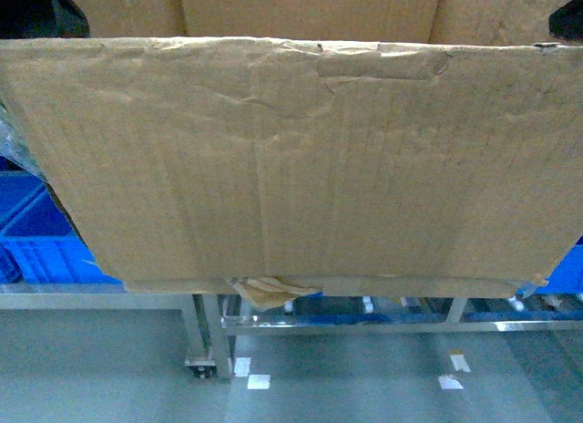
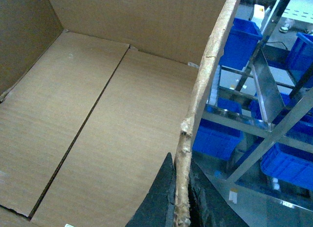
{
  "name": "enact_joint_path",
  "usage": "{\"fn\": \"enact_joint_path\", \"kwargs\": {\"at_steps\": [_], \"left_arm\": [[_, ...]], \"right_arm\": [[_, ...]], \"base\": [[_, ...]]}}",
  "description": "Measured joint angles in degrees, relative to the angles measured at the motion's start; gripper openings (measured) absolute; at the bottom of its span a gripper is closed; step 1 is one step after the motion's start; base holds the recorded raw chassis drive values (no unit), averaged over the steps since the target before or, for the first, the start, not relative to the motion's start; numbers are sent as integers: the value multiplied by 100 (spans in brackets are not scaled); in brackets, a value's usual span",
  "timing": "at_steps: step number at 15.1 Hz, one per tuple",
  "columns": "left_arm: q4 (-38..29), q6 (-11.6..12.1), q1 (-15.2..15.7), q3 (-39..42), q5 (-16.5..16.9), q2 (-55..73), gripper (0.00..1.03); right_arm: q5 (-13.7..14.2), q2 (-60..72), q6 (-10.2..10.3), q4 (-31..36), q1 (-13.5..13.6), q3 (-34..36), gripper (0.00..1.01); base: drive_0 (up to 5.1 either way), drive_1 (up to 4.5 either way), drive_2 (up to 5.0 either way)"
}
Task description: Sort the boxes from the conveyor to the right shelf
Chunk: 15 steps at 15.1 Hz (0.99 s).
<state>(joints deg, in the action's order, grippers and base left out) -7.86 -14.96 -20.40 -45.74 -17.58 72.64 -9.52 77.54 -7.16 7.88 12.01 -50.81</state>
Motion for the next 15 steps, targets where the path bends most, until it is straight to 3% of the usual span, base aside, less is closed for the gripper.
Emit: {"fn": "enact_joint_path", "kwargs": {"at_steps": [3, 15], "left_arm": [[4, 0, 24, 0, -11, -31, 2], [-9, 0, 20, 0, 4, 7, 2]], "right_arm": [[0, 0, 0, 24, 31, -2, 3], [-2, 9, 0, 13, 0, -2, 3]], "base": [[190, 26, -625], [-103, -103, -103]]}}
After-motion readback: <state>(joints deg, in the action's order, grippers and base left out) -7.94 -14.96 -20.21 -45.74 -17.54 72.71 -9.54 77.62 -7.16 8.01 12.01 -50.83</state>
